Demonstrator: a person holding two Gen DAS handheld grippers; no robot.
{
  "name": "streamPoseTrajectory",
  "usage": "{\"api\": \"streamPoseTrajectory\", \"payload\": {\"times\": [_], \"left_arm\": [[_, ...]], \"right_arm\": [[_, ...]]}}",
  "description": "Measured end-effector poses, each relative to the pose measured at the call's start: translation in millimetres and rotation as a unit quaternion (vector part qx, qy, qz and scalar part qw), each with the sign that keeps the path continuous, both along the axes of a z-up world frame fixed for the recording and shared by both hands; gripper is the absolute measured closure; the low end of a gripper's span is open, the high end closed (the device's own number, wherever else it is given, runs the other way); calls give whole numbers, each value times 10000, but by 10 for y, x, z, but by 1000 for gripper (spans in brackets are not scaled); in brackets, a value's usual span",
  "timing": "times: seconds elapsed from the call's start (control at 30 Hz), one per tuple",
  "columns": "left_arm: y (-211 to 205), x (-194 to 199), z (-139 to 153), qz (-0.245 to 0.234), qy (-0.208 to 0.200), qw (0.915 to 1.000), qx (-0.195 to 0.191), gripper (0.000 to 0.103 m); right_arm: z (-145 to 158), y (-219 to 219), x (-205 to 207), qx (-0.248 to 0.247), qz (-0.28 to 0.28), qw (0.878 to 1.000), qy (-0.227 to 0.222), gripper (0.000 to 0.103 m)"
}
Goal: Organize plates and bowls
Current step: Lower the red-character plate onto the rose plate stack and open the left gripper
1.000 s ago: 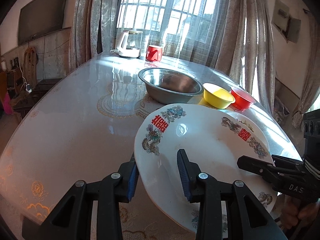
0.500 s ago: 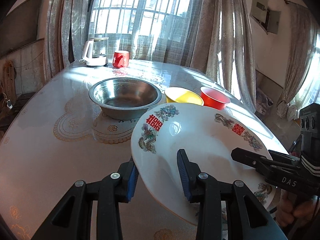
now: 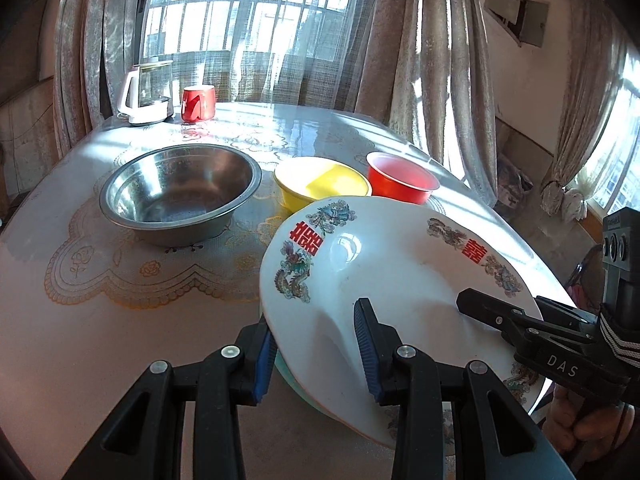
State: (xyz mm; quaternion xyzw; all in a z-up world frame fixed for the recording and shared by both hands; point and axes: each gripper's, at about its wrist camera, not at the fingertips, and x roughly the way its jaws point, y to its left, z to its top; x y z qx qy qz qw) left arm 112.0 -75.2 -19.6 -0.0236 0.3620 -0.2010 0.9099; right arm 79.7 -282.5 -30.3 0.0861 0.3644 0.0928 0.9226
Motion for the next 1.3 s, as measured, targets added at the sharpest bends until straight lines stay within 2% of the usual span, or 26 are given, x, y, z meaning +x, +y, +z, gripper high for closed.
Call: {"api": "streamPoseTrajectory", "payload": {"times": [0.33,0.87,1.3], "left_arm": [[-99,128,-244,67,238,9995,213,67],[-148,112,-279,176,204,9986,448,66],[-158,78,-250,292,196,9977,588,65]], "right_arm": [[-186,-52,150,-169,-109,9996,179,72],[-197,-25,160,-298,-120,9995,38,72],[-161,-79,104,-54,-128,9998,113,71]]}}
